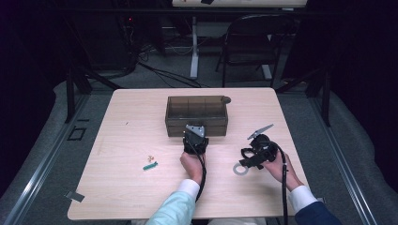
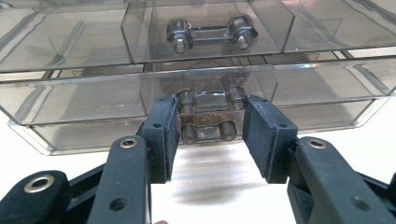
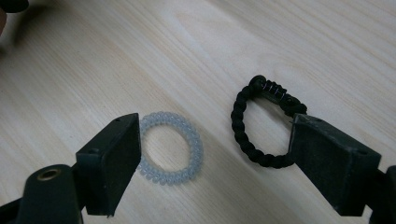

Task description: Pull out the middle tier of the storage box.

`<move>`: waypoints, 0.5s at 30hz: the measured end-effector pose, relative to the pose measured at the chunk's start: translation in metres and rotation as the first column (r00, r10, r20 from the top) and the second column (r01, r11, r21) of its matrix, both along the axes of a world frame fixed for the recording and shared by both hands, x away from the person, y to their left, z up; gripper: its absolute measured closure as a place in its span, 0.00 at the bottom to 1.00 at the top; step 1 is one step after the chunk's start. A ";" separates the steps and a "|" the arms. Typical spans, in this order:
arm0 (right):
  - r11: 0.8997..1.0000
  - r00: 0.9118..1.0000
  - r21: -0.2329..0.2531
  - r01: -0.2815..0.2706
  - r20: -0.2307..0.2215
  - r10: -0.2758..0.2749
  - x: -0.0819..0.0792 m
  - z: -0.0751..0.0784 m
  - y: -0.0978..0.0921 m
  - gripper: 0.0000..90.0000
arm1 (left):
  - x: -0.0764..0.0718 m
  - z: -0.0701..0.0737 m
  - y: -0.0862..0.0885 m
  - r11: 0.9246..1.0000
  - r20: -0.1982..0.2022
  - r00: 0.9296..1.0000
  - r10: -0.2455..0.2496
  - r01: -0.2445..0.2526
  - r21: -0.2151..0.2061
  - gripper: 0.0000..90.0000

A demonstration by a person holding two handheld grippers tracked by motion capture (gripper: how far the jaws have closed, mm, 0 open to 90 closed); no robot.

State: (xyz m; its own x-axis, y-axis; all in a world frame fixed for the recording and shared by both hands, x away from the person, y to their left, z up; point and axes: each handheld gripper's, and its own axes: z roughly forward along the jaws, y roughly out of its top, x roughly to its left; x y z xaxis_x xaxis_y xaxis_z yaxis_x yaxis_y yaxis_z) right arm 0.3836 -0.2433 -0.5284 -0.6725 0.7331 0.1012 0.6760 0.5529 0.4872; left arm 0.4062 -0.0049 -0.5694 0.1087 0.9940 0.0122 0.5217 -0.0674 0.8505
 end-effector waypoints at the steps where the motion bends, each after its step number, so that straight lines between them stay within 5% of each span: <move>1: 1.000 1.000 0.001 0.000 0.000 0.000 0.000 0.000 0.000 0.19 | -0.001 0.000 0.000 1.000 0.000 1.000 0.003 -0.003 0.000 0.62; 15: 1.000 1.000 -0.006 0.003 0.010 -0.003 0.000 0.000 0.001 0.19 | -0.004 0.002 0.000 1.000 0.002 1.000 -0.002 0.002 -0.001 0.62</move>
